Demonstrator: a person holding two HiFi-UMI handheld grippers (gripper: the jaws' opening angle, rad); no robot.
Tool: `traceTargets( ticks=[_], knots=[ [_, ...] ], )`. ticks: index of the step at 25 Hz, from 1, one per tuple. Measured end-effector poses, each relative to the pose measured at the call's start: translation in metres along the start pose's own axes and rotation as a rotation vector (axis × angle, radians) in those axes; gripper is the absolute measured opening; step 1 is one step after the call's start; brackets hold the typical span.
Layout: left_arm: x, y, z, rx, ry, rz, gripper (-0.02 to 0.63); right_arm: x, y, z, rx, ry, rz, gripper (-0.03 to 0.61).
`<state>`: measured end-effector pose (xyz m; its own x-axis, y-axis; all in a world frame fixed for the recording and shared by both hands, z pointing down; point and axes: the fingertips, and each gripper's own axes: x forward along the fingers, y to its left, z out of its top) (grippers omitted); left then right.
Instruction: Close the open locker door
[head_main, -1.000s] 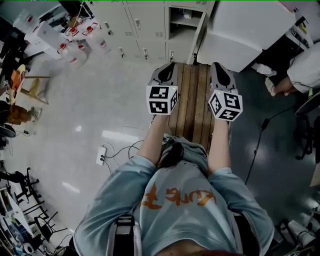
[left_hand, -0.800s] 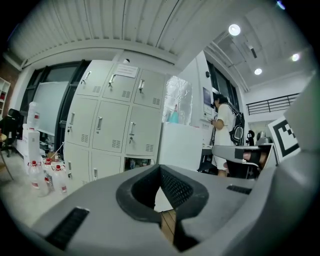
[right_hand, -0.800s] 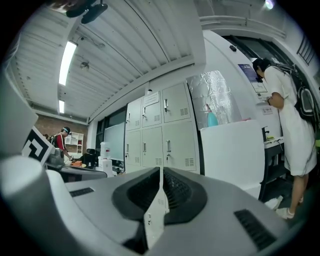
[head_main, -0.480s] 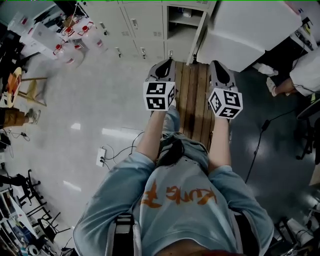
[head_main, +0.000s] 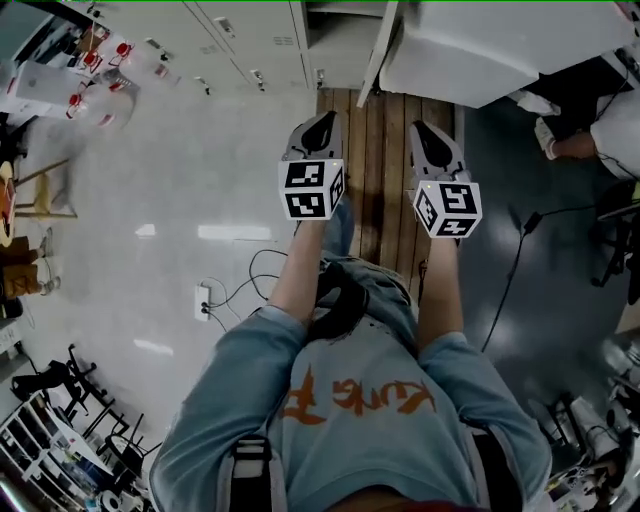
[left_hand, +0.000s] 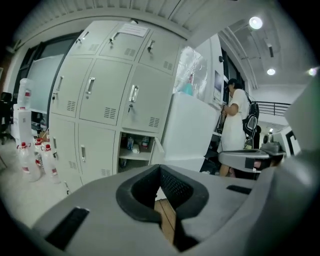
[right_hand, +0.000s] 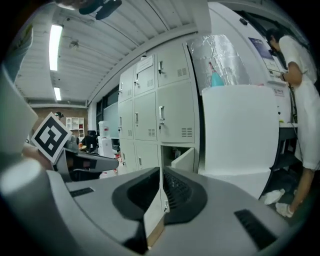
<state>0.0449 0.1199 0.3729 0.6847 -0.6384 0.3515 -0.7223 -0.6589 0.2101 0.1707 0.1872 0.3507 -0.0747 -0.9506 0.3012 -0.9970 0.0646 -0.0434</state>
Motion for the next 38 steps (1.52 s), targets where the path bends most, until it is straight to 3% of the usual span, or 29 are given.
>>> traceTargets(
  ticks=[5,15,25,26,29,38],
  knots=[
    [0.033,0.023,-0.029,-0.031,0.059,0.009,0.018,0.037,-0.014,-0.032,0.048,0.050,-0.005,0.040],
    [0.103,0.051,-0.093,-0.056,0.178,-0.007,0.017,0.115,-0.025,-0.106,0.026,0.219,0.088,0.041],
    [0.148,0.071,-0.119,-0.064,0.239,-0.010,0.018,0.182,-0.038,-0.162,-0.008,0.363,0.136,0.043],
    [0.152,0.071,-0.120,-0.063,0.243,-0.013,0.017,0.188,-0.040,-0.166,-0.014,0.374,0.140,0.054],
    [0.161,0.076,-0.121,-0.062,0.258,-0.016,0.017,0.209,-0.043,-0.178,-0.016,0.416,0.162,0.170],
    [0.180,0.095,-0.137,-0.086,0.298,-0.004,0.017,0.255,-0.055,-0.203,-0.061,0.472,0.144,0.170]
  ],
)
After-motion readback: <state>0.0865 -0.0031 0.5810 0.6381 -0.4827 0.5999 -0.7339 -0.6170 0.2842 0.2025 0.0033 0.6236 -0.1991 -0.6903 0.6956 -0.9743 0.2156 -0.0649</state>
